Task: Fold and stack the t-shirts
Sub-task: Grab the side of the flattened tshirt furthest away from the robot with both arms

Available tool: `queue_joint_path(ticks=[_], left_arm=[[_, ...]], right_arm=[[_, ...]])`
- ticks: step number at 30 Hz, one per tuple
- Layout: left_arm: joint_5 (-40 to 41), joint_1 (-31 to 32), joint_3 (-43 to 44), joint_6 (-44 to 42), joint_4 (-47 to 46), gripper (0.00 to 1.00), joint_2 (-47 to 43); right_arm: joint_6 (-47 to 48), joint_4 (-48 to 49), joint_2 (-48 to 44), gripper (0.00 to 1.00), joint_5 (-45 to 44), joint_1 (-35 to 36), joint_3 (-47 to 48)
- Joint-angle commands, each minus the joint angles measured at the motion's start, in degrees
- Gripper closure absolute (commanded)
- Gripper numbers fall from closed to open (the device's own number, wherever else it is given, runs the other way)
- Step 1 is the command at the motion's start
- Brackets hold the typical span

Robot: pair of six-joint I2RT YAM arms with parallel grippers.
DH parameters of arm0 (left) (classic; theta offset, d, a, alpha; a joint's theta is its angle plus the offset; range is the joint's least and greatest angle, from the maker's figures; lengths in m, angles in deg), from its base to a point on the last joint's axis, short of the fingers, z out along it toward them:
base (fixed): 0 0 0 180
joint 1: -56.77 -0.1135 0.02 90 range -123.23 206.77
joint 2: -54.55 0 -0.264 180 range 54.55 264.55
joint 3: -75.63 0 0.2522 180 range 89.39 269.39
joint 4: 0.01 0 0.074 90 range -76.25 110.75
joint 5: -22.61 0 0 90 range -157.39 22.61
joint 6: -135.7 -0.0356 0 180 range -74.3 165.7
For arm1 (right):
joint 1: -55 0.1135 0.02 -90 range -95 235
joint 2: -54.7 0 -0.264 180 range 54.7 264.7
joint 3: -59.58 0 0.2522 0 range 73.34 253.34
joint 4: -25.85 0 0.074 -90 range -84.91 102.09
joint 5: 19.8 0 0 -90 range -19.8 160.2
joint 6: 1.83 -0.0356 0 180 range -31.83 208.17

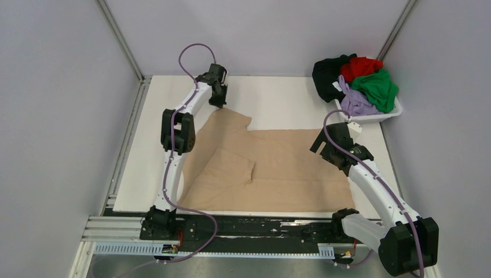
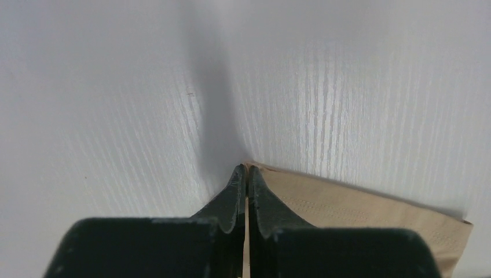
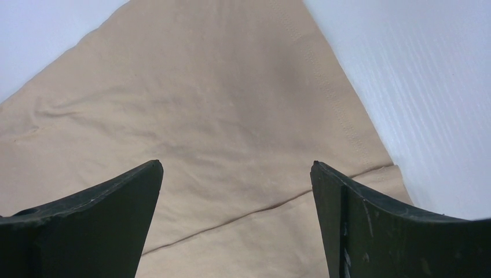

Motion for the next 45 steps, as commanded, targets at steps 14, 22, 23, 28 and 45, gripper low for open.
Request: queue_joint_path(ticks=[14, 22, 23, 28, 45], left_arm=[[-5.16, 2.43, -29.31, -0.29, -13.32, 1.0, -25.2], [-8.7, 3.22, -44.19, 1.1, -20.91, 1.0, -37.6], [-9.1, 3.49, -45.55, 1.19, -21.27, 1.0, -38.72], [-9.09, 4.27, -49.01, 1.69, -22.32, 1.0, -41.55], [-7.74, 4.52, -53.18, 2.43, -22.82, 1.0, -49.68]], right_arm=[[0.08, 1.84, 19.37, 0.0, 0.77, -8.35, 13.71], [0.97, -2.68, 44.61, 0.06, -2.01, -10.62, 34.29], [0.94, -3.7, 47.33, 0.07, -2.35, -10.57, 37.15], [0.36, -7.71, 58.13, 0.09, -4.58, -10.66, 47.17], [-3.33, -12.69, 59.94, 0.38, -10.01, -10.67, 46.29]])
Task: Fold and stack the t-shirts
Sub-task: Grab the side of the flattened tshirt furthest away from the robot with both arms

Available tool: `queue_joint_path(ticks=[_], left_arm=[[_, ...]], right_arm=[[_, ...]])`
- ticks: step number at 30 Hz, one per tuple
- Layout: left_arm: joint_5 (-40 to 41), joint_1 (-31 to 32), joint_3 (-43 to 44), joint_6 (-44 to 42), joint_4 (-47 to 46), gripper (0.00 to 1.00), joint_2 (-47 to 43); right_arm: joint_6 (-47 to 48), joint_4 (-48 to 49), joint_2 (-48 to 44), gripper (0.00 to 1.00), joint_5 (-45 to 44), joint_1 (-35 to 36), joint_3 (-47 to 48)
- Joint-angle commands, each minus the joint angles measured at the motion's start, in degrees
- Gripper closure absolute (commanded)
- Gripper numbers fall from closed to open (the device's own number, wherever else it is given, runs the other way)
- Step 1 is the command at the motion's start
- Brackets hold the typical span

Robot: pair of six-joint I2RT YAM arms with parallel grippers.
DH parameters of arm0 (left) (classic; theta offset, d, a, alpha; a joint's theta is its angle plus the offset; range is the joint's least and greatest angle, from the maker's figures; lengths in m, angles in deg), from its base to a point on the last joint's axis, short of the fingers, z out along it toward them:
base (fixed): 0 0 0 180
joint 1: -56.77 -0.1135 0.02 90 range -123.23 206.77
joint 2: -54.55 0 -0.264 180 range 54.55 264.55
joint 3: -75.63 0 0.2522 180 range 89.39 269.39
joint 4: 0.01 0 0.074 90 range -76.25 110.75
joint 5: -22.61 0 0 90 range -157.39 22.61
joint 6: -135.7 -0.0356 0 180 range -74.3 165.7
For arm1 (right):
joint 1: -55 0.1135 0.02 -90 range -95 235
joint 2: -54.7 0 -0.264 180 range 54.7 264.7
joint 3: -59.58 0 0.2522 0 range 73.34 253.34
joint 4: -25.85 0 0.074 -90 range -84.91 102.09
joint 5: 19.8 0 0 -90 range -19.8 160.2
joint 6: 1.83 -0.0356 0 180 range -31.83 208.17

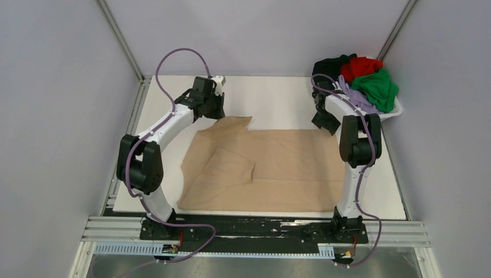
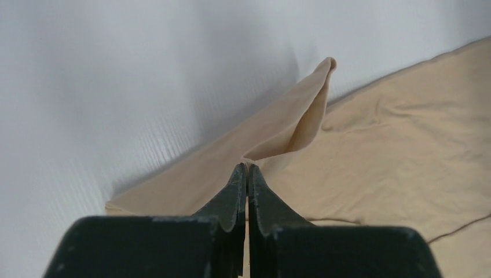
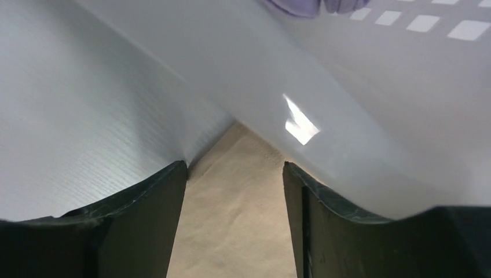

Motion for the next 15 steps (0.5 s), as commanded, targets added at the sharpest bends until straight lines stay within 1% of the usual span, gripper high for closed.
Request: queue_joint_path(ticks=[1, 4, 7, 8, 10, 12, 15], left_arm=[[0.76, 0.28, -0.82, 0.37, -1.59, 1.0, -4.65], [1.12, 0.28, -1.63, -0.01, -1.36, 1.0, -6.26], [1.11, 0.25, -2.79, -0.37, -1.31, 1.0, -8.13], [0.97, 0.28, -3.02, -0.5, -1.33, 1.0, -8.42], [0.86, 0.24, -3.55, -0.82, -1.01, 1.0, -9.19], [0.53, 0.27, -4.24, -0.81, -0.85, 1.0, -10.05], [0.46, 0.32, -5.66, -0.71, -1.13, 1.0, -11.31]], right_arm=[[-2.04, -2.03, -2.01, 0.41, -2.97, -0.85, -2.77], [-2.57, -2.02, -1.81, 0.52, -3.55, -0.86, -2.89], [-2.99, -1.97, -1.74, 0.59, -3.31, -0.81, -2.75], [-3.03, -1.9, -1.86, 0.64, -3.18, -0.8, -2.68], [-3.01, -1.78, -2.01, 0.71, -3.16, -0.86, -2.54], [-2.69, -1.54, -2.3, 0.73, -3.4, -0.8, -2.16], [-2.13, -0.98, -3.25, 0.85, -3.39, -0.78, -2.07]])
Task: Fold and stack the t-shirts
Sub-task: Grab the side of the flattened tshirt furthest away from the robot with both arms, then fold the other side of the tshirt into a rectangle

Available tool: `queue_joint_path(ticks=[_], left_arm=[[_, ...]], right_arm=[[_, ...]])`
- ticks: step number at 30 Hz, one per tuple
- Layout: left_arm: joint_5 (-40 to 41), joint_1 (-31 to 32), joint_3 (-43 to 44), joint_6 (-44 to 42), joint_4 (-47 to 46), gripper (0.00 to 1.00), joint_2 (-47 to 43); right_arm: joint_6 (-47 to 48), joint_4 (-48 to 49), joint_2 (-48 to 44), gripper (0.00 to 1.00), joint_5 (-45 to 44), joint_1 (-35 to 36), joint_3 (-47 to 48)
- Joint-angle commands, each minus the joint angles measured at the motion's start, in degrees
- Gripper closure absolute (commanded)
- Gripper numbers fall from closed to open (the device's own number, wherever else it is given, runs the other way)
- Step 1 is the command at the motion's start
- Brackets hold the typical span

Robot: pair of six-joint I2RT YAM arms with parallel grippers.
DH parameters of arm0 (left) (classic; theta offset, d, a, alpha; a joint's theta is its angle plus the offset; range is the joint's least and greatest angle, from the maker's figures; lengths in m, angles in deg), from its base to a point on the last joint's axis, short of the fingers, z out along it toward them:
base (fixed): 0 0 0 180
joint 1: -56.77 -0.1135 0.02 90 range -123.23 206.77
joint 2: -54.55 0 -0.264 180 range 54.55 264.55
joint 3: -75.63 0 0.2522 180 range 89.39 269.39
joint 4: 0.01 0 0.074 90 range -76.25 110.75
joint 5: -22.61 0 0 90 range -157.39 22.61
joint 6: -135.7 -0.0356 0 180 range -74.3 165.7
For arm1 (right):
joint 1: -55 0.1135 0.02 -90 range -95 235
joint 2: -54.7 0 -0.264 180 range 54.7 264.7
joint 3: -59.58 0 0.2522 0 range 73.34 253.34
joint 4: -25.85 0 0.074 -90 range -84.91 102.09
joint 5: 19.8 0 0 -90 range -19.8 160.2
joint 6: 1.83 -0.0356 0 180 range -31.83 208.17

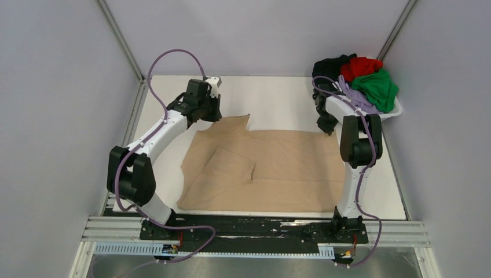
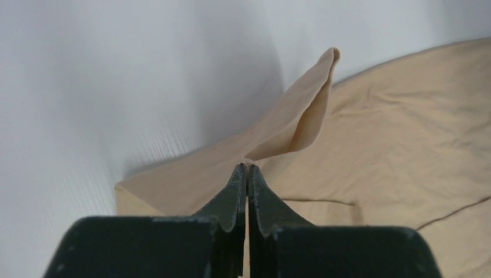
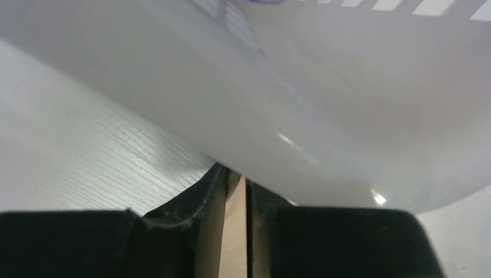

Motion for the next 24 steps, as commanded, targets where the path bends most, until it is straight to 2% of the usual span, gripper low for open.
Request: queue_joint_path(ticks=[1, 5, 14, 24], left_arm=[[-0.02, 0.28, -1.56, -0.52, -1.18, 1.0, -4.5], [2.82, 0.89, -3.22, 0.36, -0.65, 1.0, -7.79], [12.46, 5.78, -7.77, 2.38, 2.58, 1.0, -15.93], [16.86, 7.78, -12.79, 8.14, 7.23, 1.0, -28.53]], right_arm=[[0.59, 0.38, -2.91, 0.9, -1.21, -0.36, -0.11], [2.79, 2.27, -6.26, 1.0, -1.36, 0.58, -2.66], [2.68, 3.37, -16.81, 1.0, -1.46, 2.78, -12.54], [2.96, 2.47, -29.79, 1.0, 0.25, 5.2, -21.92]])
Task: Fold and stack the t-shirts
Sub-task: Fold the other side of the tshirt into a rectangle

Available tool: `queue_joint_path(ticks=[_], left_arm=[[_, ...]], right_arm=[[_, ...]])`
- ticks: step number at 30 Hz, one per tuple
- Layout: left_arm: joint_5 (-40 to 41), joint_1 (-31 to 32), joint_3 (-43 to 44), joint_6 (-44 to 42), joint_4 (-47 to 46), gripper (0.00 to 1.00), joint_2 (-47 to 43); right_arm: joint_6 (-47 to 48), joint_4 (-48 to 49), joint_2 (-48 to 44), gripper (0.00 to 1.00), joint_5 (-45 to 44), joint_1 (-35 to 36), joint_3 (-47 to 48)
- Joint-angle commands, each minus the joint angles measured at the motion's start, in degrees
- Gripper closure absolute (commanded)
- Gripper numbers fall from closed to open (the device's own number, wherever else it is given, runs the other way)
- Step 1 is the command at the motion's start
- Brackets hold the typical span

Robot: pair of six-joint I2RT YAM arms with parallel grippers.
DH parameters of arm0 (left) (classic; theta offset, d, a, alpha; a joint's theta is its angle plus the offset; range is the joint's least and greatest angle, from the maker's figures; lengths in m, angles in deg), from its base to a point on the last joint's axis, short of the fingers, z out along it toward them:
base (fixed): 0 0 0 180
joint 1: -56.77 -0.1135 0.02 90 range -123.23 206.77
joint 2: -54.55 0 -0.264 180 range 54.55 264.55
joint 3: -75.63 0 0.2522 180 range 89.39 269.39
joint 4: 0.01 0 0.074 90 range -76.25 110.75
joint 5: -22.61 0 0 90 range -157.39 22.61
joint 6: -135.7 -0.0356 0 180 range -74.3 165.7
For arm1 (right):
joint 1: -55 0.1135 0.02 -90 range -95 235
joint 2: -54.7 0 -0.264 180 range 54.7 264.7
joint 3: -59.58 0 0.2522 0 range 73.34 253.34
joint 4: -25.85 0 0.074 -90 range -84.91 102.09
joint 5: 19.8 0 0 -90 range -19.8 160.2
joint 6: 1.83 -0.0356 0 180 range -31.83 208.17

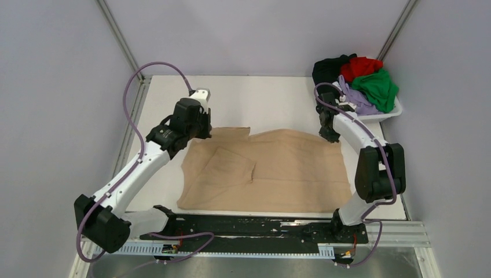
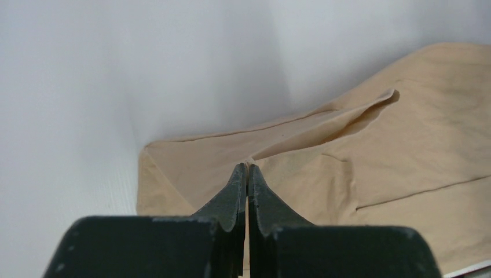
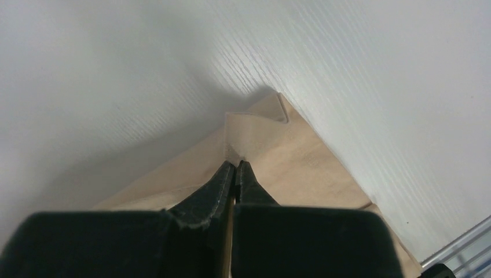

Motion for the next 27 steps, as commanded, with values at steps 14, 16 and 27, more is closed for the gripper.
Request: queue_joint_path(ticks=[14, 16, 27], left_arm=[[2.16, 2.79, -5.58, 9.9, 15.39, 1.0, -17.27], [2.22, 3.04, -6.48, 11.26, 17.57, 1.0, -19.09], [-1.1, 3.32, -8.84, 13.22, 23.94, 1.0, -25.46]], right_arm=[[1.32, -2.72, -19.44, 0.99, 4.46, 1.74, -11.11], [1.32, -3.18, -21.23, 0.99, 5.58, 1.9, -12.19], [1.0, -6.01, -26.35, 0.98, 9.02, 1.91, -17.98]])
